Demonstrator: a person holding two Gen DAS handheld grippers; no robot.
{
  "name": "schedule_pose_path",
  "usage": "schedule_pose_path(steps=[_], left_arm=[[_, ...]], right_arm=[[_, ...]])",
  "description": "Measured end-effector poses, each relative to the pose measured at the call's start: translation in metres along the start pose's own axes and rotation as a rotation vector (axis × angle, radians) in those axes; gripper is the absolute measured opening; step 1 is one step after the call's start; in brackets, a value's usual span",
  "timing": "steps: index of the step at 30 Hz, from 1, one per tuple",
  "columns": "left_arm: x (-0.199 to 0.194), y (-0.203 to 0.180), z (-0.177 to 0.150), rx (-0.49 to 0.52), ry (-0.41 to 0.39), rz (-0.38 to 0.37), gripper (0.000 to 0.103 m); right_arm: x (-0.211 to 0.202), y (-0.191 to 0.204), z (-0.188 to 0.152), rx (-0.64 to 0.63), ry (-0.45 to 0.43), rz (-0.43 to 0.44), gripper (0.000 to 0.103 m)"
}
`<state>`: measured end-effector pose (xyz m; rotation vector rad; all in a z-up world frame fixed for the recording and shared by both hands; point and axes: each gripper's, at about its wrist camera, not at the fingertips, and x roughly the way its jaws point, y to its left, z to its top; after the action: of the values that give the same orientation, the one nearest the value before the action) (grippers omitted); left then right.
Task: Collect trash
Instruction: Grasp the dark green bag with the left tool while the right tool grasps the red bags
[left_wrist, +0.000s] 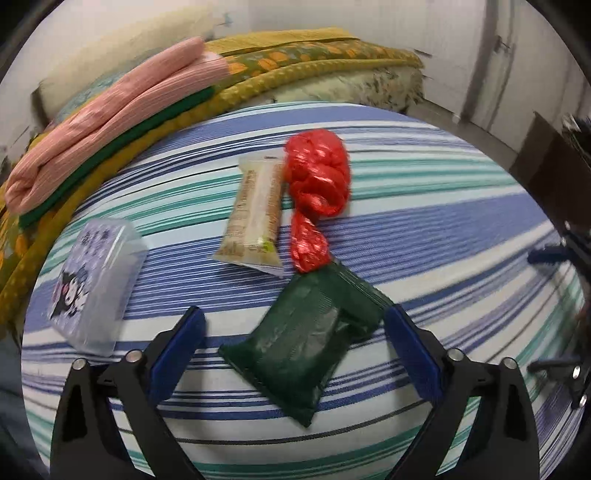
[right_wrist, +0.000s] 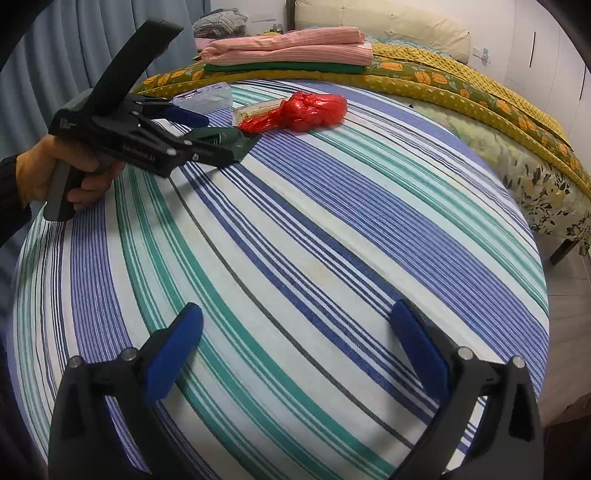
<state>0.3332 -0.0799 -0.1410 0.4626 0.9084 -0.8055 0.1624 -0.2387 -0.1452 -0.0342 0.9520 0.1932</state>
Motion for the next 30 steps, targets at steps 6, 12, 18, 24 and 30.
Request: schedule_pose_path(steps=[6,12,18,24,30], left_arm=[[-0.013,-0.01,-0.006,-0.001,-0.002,0.006,0.04],[-0.051,-0.022,-0.044,-0.186,-0.006,0.104,0.039],[-0.089,-0.03,-0.103,-0.421,-0.012,0.243,0.04],[-0.095,-0.033,-0.122,-0.508,-0.051,0.263,0.066],[-0.088,-0.034,-0.123,-0.452,-0.018,0.288,0.091]], right_arm=[[0.0,0.0,0.0,0.0,0.0,0.0,0.099],[0.0,-0.001,0.0,0.0,0.0,0.0,0.099],[0.0,-0.001,0.0,0.0,-0.001,-0.001,0.099],[0.0,0.0,0.0,0.0,-0.001,-0.001,0.098],[0.0,0.0,0.0,0.0,-0.001,-0.002,0.099]])
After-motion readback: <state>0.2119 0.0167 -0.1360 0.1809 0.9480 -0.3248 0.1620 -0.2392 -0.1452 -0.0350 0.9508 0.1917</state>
